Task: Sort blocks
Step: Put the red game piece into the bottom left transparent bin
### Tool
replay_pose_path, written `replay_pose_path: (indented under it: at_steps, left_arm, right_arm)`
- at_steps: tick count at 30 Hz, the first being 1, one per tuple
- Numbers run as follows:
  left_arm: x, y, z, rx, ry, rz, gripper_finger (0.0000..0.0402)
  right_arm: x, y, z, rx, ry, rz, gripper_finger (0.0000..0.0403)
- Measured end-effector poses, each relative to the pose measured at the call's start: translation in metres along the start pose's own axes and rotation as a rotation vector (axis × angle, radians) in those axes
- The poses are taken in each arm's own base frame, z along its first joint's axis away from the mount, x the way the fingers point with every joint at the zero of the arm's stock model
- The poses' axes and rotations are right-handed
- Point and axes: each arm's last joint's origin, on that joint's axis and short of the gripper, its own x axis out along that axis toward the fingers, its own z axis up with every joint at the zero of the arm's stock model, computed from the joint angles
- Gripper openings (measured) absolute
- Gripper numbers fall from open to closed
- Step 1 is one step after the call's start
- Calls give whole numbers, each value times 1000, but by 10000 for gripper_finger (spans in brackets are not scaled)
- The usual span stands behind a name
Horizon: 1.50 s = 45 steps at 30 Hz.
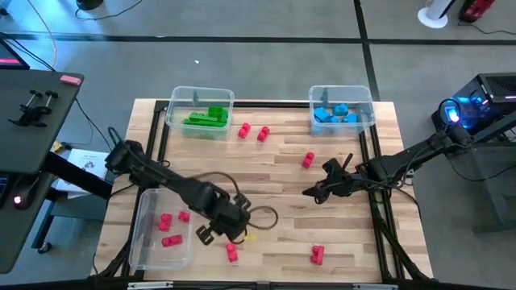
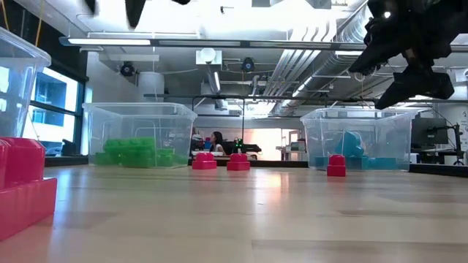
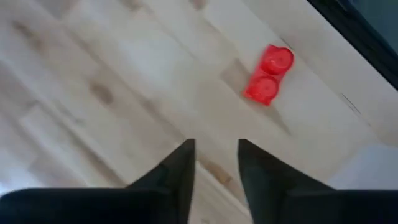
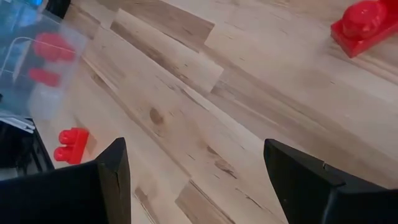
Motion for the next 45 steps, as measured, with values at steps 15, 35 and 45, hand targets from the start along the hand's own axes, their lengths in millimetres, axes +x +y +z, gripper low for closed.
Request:
replay_pose_path:
  at_steps: [15,35,45]
  left_arm:
    - [91,-45,37,257,32,-62,281]
    - [142,-36,35,323,70,-131,274]
    - [139,-30,35,239,59,-118,74]
  right_arm:
    - [0,0,-1,-36,19,3,245]
    - [0,0,-1,-53,22,5,245]
    - [0,0,-1,-53,22,4,245]
